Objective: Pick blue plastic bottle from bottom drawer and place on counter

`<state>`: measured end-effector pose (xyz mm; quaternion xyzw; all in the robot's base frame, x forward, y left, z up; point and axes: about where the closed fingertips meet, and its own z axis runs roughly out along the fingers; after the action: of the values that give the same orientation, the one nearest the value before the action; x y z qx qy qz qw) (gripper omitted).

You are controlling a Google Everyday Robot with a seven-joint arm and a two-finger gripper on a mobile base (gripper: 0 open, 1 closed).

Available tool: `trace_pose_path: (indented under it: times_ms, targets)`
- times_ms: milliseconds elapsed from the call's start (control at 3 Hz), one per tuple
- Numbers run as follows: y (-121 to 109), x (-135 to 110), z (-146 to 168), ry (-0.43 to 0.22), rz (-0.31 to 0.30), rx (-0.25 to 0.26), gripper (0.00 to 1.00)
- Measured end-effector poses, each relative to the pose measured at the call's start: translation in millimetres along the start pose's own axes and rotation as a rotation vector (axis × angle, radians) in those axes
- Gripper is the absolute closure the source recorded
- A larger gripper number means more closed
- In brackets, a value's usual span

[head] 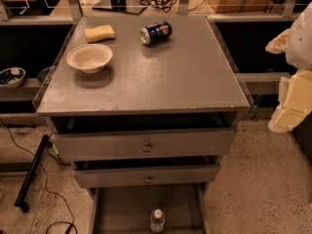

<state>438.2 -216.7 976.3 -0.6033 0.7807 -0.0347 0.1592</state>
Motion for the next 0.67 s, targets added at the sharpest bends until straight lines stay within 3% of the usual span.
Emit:
trace_pose_path:
  times_ms: [667]
  targets:
    - [8.5,14.8,14.9,-0.007,0.013,-0.007,0.0]
